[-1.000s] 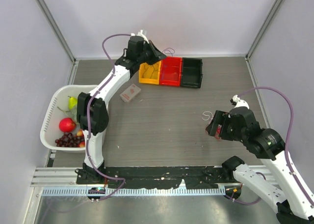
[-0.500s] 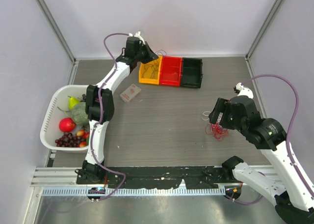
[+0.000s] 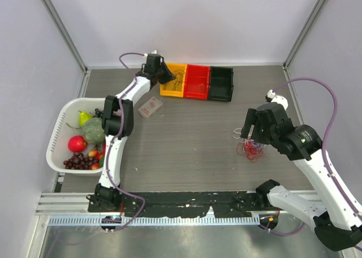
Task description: Untangle the cables
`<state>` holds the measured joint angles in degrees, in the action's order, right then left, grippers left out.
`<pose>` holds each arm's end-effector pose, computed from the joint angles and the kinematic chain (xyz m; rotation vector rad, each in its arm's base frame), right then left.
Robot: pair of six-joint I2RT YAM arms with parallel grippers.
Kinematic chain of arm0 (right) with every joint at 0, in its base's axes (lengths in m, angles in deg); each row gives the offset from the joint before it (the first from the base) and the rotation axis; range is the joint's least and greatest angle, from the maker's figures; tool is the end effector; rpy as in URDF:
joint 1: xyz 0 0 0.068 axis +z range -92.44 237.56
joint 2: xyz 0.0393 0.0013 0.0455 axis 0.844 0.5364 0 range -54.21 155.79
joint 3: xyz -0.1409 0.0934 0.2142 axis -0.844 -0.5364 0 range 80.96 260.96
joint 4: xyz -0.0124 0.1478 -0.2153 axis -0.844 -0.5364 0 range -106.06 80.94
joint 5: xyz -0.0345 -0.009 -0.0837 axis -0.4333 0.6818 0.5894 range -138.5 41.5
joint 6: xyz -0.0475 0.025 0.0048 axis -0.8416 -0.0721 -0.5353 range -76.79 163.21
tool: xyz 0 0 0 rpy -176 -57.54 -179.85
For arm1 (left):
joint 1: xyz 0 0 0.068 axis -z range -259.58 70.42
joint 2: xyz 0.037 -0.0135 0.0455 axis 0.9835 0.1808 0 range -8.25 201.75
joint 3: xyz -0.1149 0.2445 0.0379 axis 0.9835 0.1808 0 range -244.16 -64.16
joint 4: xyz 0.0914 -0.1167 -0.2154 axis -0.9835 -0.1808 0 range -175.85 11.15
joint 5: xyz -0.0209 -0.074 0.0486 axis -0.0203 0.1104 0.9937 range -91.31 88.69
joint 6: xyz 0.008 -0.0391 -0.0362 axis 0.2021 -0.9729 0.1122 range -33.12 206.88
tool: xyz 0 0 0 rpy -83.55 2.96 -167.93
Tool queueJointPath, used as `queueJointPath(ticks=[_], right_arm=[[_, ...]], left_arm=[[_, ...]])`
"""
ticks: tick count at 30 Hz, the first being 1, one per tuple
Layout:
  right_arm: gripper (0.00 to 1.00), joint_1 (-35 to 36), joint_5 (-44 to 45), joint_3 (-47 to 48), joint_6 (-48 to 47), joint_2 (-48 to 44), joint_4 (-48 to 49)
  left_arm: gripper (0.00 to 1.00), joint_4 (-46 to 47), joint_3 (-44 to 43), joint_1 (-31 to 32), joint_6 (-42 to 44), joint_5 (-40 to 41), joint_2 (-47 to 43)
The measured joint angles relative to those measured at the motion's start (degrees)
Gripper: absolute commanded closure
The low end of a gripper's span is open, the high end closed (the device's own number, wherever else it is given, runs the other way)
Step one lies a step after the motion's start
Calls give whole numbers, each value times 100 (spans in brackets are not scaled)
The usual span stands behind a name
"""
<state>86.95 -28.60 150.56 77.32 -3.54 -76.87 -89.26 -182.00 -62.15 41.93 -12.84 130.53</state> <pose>0.1242 0.0559 0.3731 0.2520 2.3473 0.1137 0.5339 -0.1751 0.1994 -0.4063 2.1901 -0.8390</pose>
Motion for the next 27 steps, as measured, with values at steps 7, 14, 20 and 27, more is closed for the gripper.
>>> queueJointPath(ticks=[7, 14, 20, 27], right_arm=[[17, 0, -2, 11, -20, 179, 2], [17, 0, -7, 2, -87, 149, 0], [17, 0, -76, -22, -280, 208, 87], [17, -2, -280, -164, -437, 208, 326]], left_arm=[[96, -850, -612, -20, -245, 645, 380], [50, -1235, -953, 15, -256, 776, 546], [37, -1436, -728, 46, -83, 802, 286], [32, -1703, 195, 68, 101, 892, -876]])
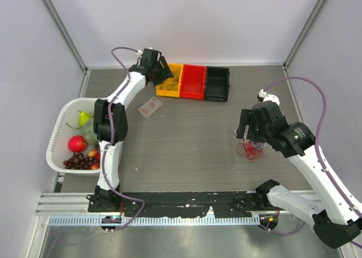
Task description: Untangle the cables
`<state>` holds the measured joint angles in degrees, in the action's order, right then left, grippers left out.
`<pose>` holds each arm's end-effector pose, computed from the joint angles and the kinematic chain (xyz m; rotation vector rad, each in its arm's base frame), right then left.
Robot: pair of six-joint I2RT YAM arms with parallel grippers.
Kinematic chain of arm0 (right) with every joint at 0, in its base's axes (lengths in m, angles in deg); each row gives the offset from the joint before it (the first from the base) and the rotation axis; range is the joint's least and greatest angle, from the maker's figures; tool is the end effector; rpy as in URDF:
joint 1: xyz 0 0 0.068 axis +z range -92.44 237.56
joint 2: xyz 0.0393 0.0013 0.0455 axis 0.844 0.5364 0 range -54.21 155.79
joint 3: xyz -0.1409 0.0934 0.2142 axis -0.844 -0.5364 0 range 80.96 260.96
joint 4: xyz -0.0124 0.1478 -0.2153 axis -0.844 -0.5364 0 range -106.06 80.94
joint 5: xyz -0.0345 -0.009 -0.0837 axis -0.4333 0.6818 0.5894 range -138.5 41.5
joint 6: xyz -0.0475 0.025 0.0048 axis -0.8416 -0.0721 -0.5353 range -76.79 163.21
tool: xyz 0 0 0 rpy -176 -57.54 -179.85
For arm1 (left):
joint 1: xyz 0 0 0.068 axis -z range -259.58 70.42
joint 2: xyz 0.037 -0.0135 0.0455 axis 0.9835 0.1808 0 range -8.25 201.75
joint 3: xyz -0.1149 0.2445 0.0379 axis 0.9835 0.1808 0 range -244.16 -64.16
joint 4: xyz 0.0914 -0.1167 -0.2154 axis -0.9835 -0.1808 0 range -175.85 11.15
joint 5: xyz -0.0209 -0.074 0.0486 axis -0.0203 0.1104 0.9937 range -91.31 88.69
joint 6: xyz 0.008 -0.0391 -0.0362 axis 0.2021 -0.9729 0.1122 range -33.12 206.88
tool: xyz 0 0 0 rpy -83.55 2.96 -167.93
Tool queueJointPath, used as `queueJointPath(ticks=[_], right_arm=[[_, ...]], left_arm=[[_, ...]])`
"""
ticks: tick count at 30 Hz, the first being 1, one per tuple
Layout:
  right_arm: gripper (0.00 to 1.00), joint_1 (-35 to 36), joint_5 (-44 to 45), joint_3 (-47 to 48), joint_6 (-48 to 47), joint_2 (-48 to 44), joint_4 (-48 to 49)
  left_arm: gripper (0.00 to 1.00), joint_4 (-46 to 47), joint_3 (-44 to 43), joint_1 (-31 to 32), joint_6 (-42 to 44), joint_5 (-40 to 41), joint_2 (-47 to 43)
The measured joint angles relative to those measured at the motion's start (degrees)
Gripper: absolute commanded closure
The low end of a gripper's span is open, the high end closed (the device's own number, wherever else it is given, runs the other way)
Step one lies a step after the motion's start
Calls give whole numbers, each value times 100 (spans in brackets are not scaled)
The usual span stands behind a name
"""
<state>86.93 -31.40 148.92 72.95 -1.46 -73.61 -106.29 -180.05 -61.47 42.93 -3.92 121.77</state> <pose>0.1370 0.0650 0.3640 0.1405 2.3813 0.1239 0.4976 -0.1645 0.2415 -0.5065 2.3178 -0.5963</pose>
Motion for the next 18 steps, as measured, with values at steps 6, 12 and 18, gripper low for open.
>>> queueJointPath(ticks=[6, 12, 18], right_arm=[[17, 0, -188, -354, -13, 39, 179], [17, 2, -433, -874, 37, 203, 374], [15, -4, -774, -1318, 190, 192, 748]], left_arm=[[34, -177, 363, 168, 306, 63, -1126], [33, -647, 522, 990, 1014, 721, -2317], [25, -929, 1421, 1939, 1342, 1283, -3567]])
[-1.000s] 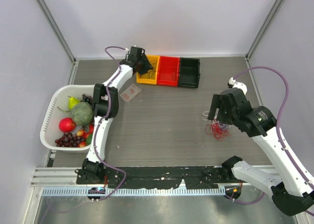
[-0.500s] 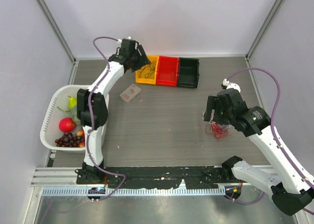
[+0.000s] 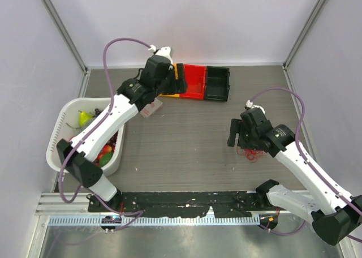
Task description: Untangle the cables
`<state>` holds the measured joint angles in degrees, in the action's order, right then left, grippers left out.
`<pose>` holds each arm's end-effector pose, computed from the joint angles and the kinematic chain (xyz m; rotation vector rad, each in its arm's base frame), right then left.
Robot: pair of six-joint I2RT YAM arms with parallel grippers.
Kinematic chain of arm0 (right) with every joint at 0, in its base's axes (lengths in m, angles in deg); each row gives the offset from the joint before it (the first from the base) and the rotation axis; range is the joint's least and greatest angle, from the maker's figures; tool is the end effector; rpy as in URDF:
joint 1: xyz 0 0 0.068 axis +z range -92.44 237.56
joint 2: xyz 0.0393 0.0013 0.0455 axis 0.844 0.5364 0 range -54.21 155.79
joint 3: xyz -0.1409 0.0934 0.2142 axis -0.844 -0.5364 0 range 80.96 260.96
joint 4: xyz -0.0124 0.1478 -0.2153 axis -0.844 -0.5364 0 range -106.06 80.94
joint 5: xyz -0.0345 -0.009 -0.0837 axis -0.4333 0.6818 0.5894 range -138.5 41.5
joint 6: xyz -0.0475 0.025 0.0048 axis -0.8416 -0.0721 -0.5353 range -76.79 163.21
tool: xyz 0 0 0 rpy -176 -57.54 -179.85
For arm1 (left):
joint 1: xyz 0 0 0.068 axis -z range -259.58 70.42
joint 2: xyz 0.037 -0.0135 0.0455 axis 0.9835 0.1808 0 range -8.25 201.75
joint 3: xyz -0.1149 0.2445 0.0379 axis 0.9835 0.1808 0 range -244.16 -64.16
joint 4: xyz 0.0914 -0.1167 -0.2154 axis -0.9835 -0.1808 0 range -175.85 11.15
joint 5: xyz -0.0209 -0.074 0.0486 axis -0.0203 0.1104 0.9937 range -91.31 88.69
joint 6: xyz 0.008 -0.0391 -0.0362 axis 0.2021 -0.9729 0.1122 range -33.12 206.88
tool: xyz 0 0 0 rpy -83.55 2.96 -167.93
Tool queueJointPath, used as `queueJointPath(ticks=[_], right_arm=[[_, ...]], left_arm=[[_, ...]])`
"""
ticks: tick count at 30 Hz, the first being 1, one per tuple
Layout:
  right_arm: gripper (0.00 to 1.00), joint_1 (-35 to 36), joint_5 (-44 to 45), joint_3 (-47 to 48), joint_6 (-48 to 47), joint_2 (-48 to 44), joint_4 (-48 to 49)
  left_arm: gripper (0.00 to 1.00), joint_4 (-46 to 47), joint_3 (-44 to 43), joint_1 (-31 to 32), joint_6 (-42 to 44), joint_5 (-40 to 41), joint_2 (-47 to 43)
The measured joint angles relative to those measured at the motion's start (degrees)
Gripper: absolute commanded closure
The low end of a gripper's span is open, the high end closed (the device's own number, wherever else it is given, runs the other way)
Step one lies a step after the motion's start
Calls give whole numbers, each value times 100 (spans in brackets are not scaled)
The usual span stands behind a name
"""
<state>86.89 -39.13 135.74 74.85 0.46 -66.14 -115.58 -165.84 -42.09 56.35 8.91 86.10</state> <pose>0.1526 0.0790 0.2980 0.1138 2.5552 0.2042 0.2977 -0.2205 0.4141 0.0182 2.1199 -0.5350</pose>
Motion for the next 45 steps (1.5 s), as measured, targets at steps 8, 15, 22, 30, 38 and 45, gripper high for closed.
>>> queueJointPath(ticks=[8, 15, 22, 30, 38, 45], right_arm=[[13, -107, 116, -149, 190, 313, 446], [13, -1268, -31, -214, 223, 916, 782], [15, -2900, -76, -295, 4, 1700, 1095], [18, -3832, -719, -490, -313, 2616, 1711], [21, -3646, -1462, -1113, -271, 2712, 2260], [25, -2476, -1624, -1224, 76, 2715, 2673]], left_arm=[[0, -7, 1993, -254, -638, 26, -1878], [0, 168, 2643, -328, -1290, -146, -2892], [0, 264, 3040, -328, -1386, -533, -3407], [1, -256, 2879, -330, -1038, -1602, -3298], [5, -621, 2874, -330, -789, -2232, -3388], [9, -1130, 2820, -330, -667, -2361, -3230]])
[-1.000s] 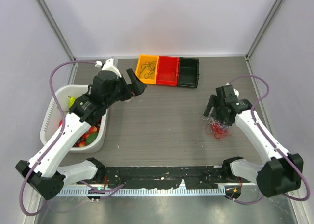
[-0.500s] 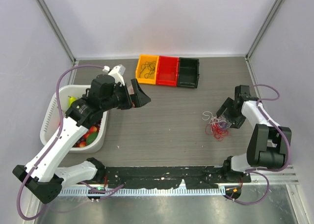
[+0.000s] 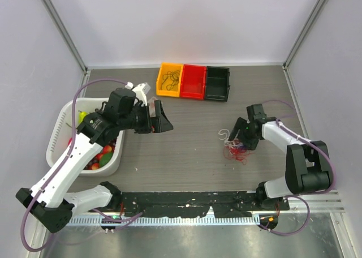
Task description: Untangle the cables
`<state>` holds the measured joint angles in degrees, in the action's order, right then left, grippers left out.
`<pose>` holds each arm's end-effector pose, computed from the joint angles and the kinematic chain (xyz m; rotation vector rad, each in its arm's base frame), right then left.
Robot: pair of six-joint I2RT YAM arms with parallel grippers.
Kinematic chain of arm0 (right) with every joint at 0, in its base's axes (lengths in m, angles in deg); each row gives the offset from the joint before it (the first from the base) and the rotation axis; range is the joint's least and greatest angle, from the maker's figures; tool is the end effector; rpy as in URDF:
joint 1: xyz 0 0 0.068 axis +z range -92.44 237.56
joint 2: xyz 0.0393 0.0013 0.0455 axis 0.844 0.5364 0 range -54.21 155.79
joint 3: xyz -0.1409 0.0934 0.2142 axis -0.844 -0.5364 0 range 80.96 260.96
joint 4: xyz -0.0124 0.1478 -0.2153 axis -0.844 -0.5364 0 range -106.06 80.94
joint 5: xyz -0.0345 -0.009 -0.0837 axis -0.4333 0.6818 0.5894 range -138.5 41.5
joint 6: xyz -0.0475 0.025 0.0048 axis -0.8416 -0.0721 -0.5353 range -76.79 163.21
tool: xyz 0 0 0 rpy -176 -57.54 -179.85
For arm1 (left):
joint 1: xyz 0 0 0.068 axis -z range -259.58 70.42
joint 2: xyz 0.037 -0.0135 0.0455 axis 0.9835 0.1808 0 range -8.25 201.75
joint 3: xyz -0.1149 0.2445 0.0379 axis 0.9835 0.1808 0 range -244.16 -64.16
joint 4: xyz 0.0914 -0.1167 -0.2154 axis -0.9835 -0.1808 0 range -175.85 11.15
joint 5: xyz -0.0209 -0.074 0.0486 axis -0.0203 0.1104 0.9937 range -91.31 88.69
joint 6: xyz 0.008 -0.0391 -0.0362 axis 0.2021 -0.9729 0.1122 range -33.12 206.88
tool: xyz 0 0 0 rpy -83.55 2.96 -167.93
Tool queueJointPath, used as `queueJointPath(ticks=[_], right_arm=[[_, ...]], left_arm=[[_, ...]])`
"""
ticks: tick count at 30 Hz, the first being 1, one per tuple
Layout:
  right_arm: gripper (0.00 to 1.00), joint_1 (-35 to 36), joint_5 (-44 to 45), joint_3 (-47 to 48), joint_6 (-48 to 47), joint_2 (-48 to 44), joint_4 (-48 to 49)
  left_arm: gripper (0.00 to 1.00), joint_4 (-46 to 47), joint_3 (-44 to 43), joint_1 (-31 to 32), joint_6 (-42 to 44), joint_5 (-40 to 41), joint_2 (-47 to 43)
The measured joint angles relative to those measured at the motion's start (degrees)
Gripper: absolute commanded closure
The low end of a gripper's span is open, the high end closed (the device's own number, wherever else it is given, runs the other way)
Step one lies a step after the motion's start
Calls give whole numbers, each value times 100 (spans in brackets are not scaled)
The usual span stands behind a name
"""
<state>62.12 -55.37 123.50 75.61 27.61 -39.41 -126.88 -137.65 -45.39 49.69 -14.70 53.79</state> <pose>0.2471 0.0239 0.1637 0.6501 2.7489 0.3218 0.1705 -0.1258 0.3895 0.0775 2.3557 -0.9150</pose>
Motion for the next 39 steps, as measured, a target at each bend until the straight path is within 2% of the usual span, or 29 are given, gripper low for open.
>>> queueJointPath(ticks=[8, 12, 15, 22, 27, 31, 36, 39], right_arm=[[25, 1867, -306, -229, 1169, -98, 671], [25, 2938, -605, -439, 1766, -199, 1078], [23, 3274, -763, -315, 1764, -201, 1016], [22, 3058, -164, 586, 789, -549, -190], [22, 1947, -575, 271, 374, -1377, -525], [22, 1624, -933, -269, 376, -1976, -743], [24, 1646, -1108, -514, 385, -2566, -1108], [25, 1646, -1106, -514, 387, -2712, -1215]], left_arm=[[15, -352, 173, 144, -203, -101, 63], [16, -511, 350, 719, -361, 76, 444], [14, -459, 452, 1174, -505, 269, 892], [10, 592, 1202, 1434, -1172, 264, 1191], [9, 1388, 1386, 1434, -1541, 234, 1812], [23, 1989, 1394, 1432, -1759, 109, 2389], [27, 2444, 1281, 1432, -1904, 33, 3250], [29, 2509, 1139, 1432, -1950, 55, 3456]])
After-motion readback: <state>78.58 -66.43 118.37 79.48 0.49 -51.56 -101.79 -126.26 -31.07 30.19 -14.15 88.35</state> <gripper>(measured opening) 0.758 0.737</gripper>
